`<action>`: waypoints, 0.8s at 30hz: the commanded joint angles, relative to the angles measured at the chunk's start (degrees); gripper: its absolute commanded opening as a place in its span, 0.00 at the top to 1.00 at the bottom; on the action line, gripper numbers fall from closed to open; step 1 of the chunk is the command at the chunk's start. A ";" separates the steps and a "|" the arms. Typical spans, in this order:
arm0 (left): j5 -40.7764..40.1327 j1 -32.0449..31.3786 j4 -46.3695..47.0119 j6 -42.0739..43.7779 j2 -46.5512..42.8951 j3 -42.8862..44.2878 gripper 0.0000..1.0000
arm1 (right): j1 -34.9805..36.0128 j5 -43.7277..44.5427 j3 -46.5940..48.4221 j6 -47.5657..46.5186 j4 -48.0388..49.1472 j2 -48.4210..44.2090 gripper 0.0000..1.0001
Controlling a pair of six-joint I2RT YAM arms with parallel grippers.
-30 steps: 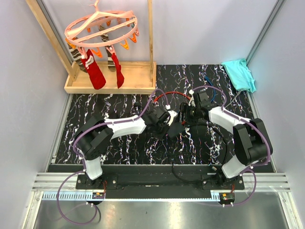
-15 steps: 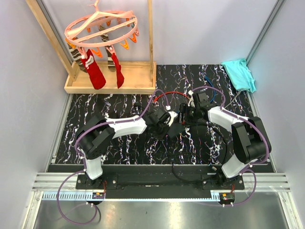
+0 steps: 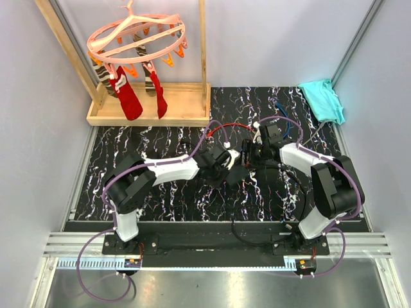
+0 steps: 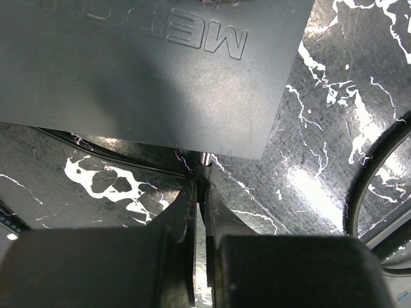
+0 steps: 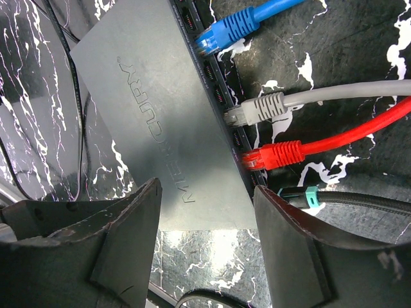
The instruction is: Insert the plug into the switch port
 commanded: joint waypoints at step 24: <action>-4.36 -0.02 -5.02 -2.04 2.13 8.09 1.00 | -0.06 -5.38 0.14 -1.39 2.67 1.67 0.36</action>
